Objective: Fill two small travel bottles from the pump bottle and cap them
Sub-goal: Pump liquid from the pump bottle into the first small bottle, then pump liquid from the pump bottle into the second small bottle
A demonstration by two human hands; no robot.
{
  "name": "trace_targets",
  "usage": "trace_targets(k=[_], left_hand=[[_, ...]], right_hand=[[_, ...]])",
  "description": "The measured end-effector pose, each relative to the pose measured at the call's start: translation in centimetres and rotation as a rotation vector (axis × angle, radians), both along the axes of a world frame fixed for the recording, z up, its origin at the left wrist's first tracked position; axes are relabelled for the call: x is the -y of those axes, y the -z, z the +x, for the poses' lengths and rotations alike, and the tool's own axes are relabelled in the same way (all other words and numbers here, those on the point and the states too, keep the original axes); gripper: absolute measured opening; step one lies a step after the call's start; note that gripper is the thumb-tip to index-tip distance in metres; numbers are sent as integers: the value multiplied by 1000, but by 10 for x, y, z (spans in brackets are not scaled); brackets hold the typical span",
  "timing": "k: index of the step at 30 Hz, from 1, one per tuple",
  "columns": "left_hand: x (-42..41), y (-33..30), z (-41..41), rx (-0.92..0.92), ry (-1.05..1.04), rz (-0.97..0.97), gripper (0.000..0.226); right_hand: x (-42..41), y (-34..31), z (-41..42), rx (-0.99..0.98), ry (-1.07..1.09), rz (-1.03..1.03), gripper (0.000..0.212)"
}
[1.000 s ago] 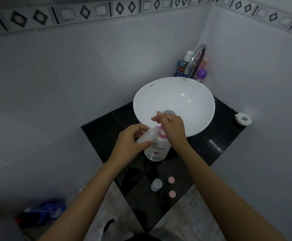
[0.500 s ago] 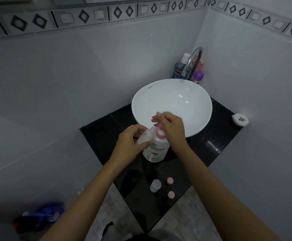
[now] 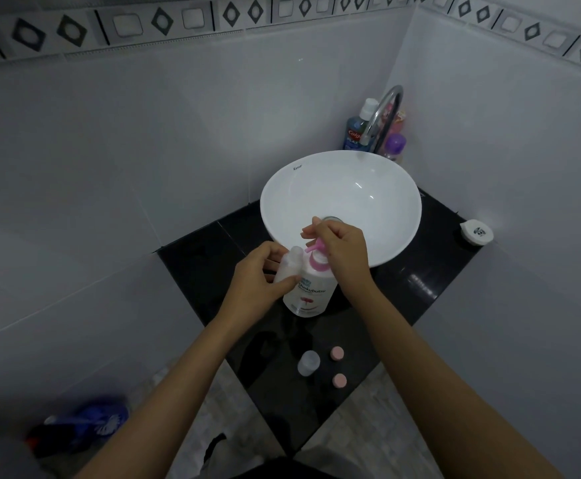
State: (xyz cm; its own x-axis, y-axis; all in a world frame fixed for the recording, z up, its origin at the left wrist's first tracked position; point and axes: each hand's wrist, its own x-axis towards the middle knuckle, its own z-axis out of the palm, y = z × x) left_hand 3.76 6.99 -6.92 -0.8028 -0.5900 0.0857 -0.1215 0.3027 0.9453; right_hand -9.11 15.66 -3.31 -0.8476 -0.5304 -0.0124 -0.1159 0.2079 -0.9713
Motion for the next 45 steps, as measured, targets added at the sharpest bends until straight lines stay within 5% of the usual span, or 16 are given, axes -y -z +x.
trace_targets(k=[15, 35, 41, 45], left_hand=[[-1, -2, 3, -58, -8, -8, 36], [-38, 126, 73, 279, 141, 57, 27], [-46, 116, 68, 294, 150, -450, 70], [-65, 104, 45, 427, 257, -647, 76]], right_hand=[[-4, 4, -4, -7, -5, -23, 33], [-39, 7, -2, 78, 245, -97, 31], [-42, 6, 2, 92, 223, -86, 33], [-42, 6, 3, 109, 224, -89, 32]])
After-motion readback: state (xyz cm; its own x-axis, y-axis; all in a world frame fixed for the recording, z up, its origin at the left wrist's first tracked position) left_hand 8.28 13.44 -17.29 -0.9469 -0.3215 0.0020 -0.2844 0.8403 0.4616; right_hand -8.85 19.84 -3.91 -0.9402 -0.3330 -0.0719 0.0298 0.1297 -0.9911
